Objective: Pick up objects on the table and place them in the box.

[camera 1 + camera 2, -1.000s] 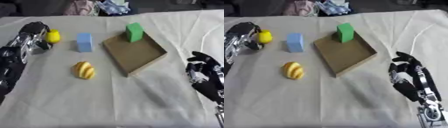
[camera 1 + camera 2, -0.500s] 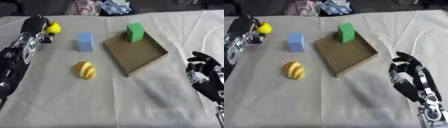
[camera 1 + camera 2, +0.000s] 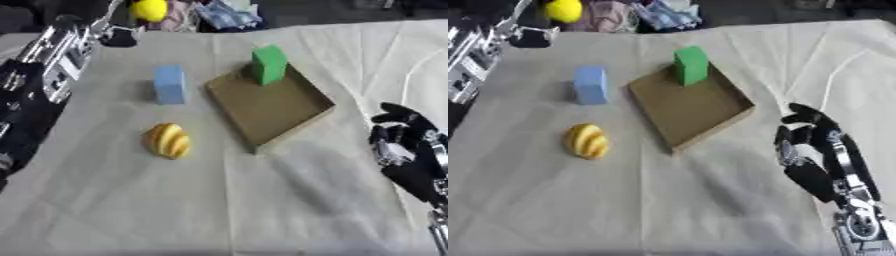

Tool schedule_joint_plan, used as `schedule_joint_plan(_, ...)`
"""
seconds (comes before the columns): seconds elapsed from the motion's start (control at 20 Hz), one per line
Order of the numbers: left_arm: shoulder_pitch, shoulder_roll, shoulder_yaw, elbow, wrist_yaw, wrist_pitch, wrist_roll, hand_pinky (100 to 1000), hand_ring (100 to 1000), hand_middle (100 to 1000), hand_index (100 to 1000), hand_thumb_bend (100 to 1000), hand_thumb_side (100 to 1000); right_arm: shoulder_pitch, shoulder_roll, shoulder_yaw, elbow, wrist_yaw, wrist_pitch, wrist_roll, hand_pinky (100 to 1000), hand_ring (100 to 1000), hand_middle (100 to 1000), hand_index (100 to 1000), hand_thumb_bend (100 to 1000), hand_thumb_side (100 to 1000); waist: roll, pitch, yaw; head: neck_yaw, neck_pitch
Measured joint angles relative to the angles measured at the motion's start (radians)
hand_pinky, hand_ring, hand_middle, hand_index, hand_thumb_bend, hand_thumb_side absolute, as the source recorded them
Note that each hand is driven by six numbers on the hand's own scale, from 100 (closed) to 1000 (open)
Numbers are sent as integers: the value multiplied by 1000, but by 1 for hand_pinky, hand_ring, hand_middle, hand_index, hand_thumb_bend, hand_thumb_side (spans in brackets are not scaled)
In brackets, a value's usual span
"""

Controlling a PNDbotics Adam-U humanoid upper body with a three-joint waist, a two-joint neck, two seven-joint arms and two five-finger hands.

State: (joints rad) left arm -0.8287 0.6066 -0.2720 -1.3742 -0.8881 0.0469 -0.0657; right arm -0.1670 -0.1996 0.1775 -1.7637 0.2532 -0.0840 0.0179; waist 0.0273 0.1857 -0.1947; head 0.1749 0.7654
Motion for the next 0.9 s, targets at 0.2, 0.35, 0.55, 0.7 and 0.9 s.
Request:
schedule_joint_plan(0.2, -46, -85, -59, 6, 9, -42, -70, 553, 462, 475, 590, 185, 100, 0, 0, 12, 0, -3, -1, 11, 606, 573, 673, 852, 100, 393, 0, 0, -20, 6, 0)
schedule_joint_plan(0.35, -52, -158, -95, 61, 5, -88, -113, 584, 497, 511, 629, 202, 101, 0, 0, 19, 0, -7, -3, 17, 606, 572, 672, 849, 100, 389, 0, 0, -31, 7, 0)
schedule_joint_plan(0.55, -52, -227, -133, 131, -7, -169, -169, 632, 557, 578, 689, 234, 144, 0, 0, 24, 0, -9, -2, 23, 606, 572, 672, 849, 100, 385, 0, 0, -40, 8, 0)
schedule_joint_plan(0.7, -50, -255, -143, 165, -32, -209, -208, 651, 590, 616, 721, 254, 167, 0, 0, 27, 0, -10, -2, 25, 606, 572, 672, 848, 100, 383, 0, 0, -45, 8, 0)
schedule_joint_plan(0.9, -42, -279, -144, 199, -61, -231, -229, 680, 639, 704, 791, 315, 220, 0, 1, 27, 0, -10, -3, 26, 606, 572, 672, 846, 100, 377, 0, 0, -45, 7, 0)
